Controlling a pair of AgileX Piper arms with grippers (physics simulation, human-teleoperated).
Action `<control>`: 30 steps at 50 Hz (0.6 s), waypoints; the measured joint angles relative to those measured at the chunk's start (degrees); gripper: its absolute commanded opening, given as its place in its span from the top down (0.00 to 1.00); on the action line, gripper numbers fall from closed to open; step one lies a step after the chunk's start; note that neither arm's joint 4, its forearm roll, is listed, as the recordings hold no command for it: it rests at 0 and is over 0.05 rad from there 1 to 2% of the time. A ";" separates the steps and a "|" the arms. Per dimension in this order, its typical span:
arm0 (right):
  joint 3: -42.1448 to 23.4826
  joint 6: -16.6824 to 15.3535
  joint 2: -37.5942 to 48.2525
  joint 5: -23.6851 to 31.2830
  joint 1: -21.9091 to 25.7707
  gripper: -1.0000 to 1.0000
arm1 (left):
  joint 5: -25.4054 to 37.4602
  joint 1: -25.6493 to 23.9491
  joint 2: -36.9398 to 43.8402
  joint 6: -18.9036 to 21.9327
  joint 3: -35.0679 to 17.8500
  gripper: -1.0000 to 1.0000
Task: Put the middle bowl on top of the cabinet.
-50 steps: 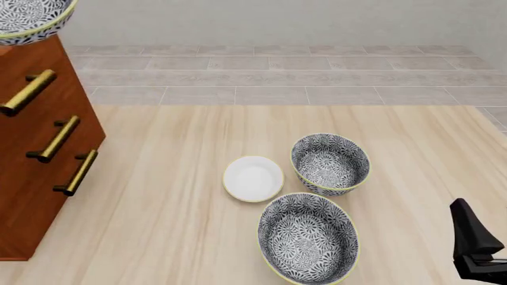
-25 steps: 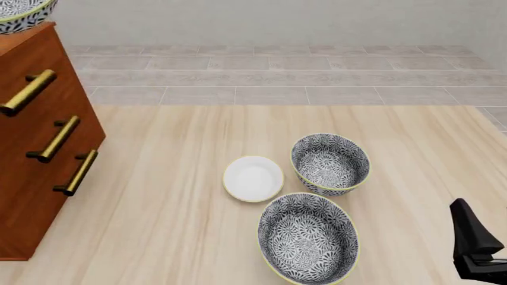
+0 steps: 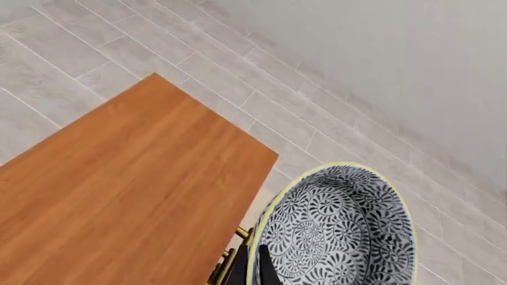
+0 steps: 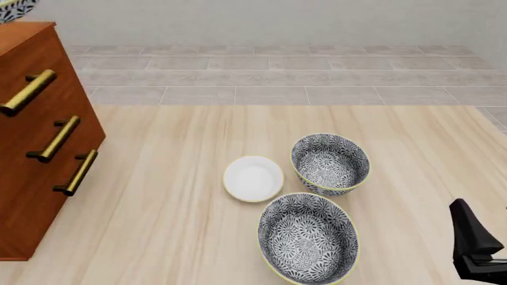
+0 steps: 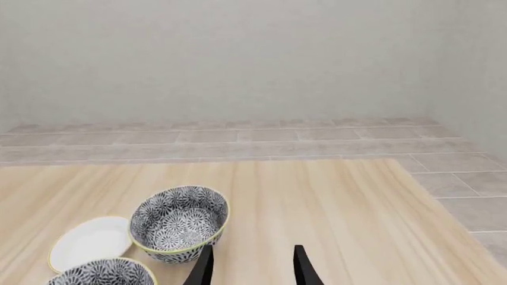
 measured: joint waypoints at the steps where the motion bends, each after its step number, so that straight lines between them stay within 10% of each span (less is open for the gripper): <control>1: 0.00 0.00 0.00 0.02 0.00 0.00 | 0.00 0.10 0.09 -0.22 -0.02 1.00; 30: 0.00 -0.01 0.00 0.31 0.03 0.00 | -0.32 5.02 1.93 -5.75 0.45 1.00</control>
